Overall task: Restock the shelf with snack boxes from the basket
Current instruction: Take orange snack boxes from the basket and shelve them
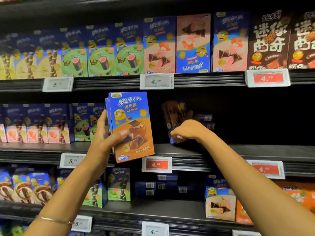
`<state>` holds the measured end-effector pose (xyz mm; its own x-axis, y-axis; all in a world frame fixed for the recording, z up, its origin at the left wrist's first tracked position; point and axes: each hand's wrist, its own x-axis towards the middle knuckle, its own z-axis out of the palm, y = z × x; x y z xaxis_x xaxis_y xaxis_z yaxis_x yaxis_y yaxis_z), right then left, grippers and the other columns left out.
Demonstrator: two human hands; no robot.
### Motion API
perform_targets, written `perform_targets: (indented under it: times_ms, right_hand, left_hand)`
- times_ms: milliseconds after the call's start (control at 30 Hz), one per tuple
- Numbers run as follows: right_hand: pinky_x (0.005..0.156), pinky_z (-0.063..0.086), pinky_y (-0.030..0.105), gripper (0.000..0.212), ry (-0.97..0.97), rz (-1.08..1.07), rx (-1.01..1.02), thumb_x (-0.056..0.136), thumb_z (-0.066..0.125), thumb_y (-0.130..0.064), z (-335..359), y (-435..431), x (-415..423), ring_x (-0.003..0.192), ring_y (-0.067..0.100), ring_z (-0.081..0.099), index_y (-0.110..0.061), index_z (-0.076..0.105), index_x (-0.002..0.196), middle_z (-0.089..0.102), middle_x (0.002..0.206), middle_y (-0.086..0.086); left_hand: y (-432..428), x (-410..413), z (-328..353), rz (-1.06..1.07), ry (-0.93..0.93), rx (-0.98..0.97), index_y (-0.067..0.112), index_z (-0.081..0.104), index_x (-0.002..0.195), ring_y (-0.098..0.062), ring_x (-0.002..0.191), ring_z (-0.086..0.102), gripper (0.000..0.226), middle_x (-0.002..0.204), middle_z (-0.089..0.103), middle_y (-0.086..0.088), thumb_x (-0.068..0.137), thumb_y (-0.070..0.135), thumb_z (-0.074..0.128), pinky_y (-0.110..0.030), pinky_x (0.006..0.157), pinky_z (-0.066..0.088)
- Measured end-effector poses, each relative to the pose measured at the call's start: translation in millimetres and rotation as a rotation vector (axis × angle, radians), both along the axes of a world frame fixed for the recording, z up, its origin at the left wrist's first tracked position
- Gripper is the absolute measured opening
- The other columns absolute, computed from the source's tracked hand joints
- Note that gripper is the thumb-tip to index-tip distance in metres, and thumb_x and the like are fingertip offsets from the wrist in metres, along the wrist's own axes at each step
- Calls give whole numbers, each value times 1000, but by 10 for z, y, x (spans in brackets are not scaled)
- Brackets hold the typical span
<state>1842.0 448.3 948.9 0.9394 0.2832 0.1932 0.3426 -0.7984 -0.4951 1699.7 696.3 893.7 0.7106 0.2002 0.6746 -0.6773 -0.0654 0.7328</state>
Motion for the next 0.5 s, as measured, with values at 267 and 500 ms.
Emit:
perform_targets:
  times_ms: [267, 500]
  right_hand:
    - [78, 35, 26, 33, 359, 76, 613, 77, 57, 9, -130, 256, 154, 113, 20, 47, -13, 66, 54, 64, 99, -1]
    - [106, 36, 37, 28, 350, 78, 625, 84, 76, -13, -84, 461, 204, 116, 21, 53, -8, 70, 112, 61, 129, 9]
  left_hand:
    - [97, -82, -35, -30, 4, -18, 38, 54, 141, -10, 89, 78, 73, 113, 78, 9, 72, 37, 79, -26, 72, 63]
    - [147, -96, -32, -42, -2, -14, 47, 60, 131, -9, 89, 76, 65, 111, 78, 11, 69, 37, 79, -26, 76, 63]
